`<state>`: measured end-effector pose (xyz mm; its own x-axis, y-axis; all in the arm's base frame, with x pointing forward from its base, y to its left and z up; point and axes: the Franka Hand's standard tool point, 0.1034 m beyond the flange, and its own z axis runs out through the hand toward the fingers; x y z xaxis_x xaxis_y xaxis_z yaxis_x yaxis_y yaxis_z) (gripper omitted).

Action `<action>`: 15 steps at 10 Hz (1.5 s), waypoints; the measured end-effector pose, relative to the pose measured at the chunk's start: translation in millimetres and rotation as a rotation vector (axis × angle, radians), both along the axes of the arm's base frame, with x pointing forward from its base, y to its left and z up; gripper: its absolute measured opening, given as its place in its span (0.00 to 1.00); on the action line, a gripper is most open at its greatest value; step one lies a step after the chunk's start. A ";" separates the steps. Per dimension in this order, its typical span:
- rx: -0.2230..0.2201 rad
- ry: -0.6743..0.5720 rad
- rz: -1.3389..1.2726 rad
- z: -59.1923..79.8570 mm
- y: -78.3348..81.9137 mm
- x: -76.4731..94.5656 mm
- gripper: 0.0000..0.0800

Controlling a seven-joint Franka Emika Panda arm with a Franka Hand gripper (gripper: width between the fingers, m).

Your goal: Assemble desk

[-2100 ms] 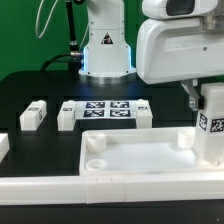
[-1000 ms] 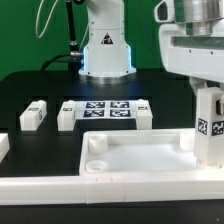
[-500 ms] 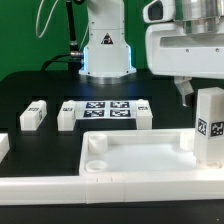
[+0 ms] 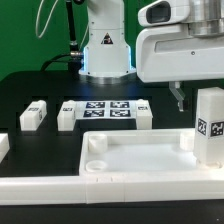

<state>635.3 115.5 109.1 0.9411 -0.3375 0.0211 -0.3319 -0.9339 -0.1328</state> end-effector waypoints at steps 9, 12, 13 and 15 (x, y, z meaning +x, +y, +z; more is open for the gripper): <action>-0.062 -0.023 0.118 -2.2 -0.6 7.0 0.37; -0.019 -0.004 -0.309 -3.7 -3.7 6.7 0.37; 0.028 0.019 -0.537 -4.2 -7.2 7.0 0.37; 0.103 0.074 -0.856 -5.1 -13.2 7.5 0.38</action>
Offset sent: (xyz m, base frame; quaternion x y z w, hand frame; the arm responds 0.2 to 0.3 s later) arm 0.0000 0.0000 0.0000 0.0000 0.0000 0.0650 0.9979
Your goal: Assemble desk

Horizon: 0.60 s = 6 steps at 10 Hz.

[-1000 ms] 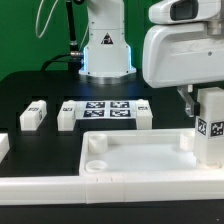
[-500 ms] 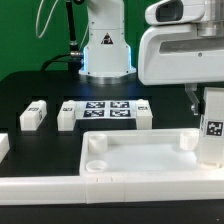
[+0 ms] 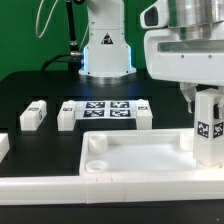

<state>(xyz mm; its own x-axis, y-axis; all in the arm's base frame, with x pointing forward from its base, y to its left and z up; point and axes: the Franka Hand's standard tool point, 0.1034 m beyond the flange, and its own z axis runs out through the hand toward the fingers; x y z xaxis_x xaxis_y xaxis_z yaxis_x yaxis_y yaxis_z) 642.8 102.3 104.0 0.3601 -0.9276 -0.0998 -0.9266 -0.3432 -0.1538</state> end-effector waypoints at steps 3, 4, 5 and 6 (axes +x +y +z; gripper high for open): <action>0.010 0.003 -0.019 -1.0 0.6 -1.6 0.45; 0.009 0.001 -0.011 -0.9 1.2 -1.6 0.68; -0.017 -0.005 0.168 0.4 2.6 -2.6 0.68; -0.046 -0.017 0.413 1.5 8.7 -3.1 0.78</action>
Offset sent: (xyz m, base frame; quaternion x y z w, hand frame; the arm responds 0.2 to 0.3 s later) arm 0.0000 0.0000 0.0000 0.0000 0.0000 0.0000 1.0000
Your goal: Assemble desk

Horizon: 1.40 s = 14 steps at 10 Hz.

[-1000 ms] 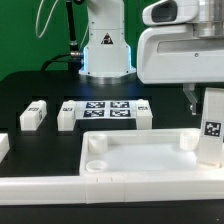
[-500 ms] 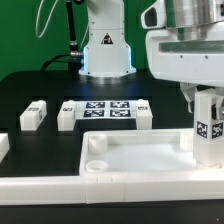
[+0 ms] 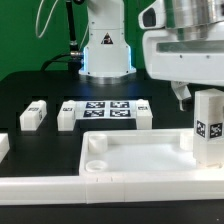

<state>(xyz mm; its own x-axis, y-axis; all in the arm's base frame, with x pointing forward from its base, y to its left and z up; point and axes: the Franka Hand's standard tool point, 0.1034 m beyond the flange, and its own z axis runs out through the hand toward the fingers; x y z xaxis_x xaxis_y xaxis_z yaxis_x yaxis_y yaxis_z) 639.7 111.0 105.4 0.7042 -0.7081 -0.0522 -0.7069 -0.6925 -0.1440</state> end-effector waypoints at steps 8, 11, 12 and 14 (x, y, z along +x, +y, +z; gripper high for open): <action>-0.090 -0.074 1.022 -3.0 0.0 7.4 0.81; -0.087 -0.067 0.943 -3.4 -0.4 7.6 0.66; -0.085 -0.061 0.889 -3.5 -0.2 7.5 0.48; -0.082 -0.047 0.779 -3.8 -1.5 7.5 0.36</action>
Offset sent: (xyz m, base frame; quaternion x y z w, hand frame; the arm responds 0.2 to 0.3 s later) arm 0.0000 0.0000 0.0000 0.0000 0.0000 -0.1938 0.9810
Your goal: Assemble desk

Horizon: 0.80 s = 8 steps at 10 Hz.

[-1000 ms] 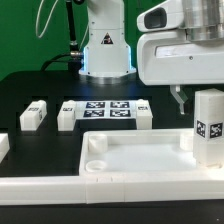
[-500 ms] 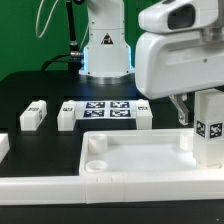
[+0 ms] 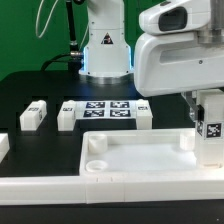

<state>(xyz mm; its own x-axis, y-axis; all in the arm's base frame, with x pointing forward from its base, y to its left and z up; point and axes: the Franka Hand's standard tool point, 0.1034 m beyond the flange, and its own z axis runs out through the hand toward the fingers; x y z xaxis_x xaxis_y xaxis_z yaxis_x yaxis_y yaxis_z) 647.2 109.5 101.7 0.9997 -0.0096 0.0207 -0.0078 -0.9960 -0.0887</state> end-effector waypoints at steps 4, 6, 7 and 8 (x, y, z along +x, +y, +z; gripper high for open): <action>0.017 0.054 -0.605 0.1 -4.1 0.6 0.36; 0.073 0.105 -0.940 -1.1 -12.1 1.0 0.36; 0.089 0.120 -1.029 -2.2 -13.7 0.0 0.36; 0.089 0.134 -1.133 -2.5 -13.5 -0.5 0.36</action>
Offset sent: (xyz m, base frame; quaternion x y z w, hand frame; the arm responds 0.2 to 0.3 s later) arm 0.0007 0.0045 0.0010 0.0295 -0.0048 0.4148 0.9094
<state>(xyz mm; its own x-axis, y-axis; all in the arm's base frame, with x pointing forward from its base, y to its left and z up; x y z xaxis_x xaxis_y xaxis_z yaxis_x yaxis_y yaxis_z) 646.8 96.0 99.2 0.4092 -0.9029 -0.1314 -0.9120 -0.4004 -0.0888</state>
